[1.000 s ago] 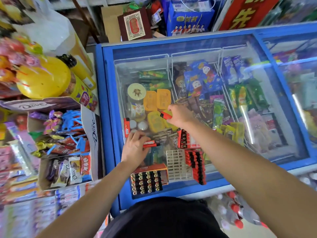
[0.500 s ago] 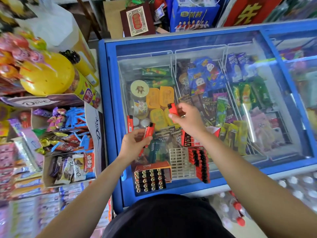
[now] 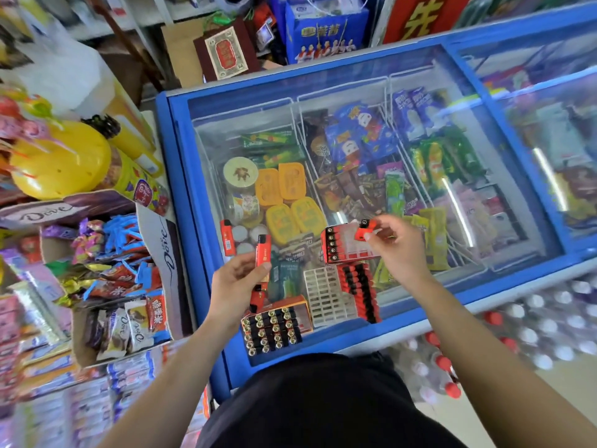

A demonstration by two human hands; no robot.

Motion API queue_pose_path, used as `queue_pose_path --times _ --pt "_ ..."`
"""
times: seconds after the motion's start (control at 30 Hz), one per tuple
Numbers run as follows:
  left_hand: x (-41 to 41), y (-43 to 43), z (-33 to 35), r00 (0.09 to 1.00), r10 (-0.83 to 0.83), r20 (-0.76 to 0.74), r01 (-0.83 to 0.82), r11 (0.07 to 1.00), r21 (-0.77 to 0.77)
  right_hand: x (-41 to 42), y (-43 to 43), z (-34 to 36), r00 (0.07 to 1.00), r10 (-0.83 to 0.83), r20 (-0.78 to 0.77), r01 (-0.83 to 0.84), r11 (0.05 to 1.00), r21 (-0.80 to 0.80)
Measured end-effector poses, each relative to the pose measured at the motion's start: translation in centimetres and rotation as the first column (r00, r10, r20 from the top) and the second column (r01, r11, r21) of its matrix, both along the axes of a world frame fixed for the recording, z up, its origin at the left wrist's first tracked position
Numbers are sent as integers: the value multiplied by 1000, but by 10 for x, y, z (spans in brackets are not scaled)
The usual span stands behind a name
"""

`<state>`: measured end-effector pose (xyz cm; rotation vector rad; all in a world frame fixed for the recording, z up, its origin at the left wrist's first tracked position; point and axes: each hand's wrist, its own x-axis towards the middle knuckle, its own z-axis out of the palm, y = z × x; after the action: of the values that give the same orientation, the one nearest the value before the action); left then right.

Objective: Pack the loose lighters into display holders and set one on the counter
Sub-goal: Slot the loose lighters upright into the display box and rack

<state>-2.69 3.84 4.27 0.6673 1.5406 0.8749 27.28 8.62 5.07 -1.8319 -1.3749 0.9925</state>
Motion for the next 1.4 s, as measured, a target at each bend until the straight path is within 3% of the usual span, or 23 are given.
queue_pose_path --times 0.33,0.53,0.97,1.1,1.27,1.4 --pt "13 -12 12 998 9 -55 -10 1000 -22 -19 2 -34 925 -167 -341 114 979 -170" --pt "20 -15 16 999 14 -49 -15 1000 -19 -23 4 -33 785 -299 -543 112 930 -349" --pt "37 -12 21 996 -17 -86 13 999 -44 -23 22 -26 786 -403 -469 186 878 -442" --pt "39 -13 21 998 -22 -56 20 999 -42 -19 26 -31 765 -494 -413 297 840 -454" --pt "38 -15 21 998 -31 -58 29 999 -45 -16 24 -32 868 -381 -319 272 901 -338" --pt "37 -15 20 998 -26 -58 23 998 -54 -29 19 -39 965 -230 -124 199 955 -220"
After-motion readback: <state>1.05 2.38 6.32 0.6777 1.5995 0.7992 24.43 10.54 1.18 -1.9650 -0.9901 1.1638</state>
